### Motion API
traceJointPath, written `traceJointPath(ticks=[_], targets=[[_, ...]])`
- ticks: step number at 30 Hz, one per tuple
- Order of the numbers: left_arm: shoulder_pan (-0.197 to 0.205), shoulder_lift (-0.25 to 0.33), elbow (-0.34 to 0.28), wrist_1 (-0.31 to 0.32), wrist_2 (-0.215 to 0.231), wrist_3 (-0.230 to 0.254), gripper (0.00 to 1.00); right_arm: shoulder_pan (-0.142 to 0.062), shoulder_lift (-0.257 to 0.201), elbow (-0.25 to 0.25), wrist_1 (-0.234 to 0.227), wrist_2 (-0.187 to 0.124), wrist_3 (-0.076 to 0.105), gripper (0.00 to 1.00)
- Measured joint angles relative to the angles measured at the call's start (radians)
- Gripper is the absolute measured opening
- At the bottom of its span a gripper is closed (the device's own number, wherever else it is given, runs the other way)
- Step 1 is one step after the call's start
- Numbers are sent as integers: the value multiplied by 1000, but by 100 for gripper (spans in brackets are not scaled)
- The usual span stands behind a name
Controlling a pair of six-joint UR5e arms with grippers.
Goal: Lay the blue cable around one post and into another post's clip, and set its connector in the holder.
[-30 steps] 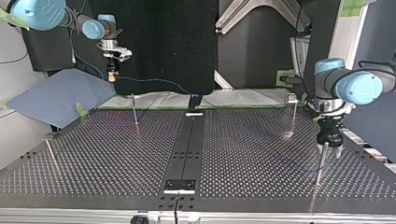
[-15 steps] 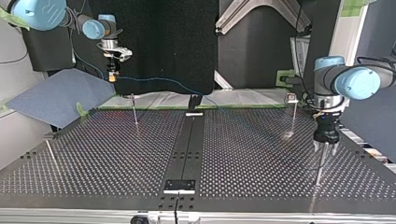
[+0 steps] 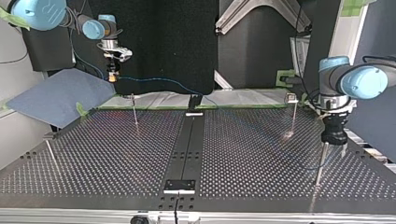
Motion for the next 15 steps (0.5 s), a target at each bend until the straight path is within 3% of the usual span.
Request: traceJointPath(ticks=[15], targets=[[-17, 53, 0, -38, 2, 21, 91, 1, 0, 0, 0, 0, 0, 0]])
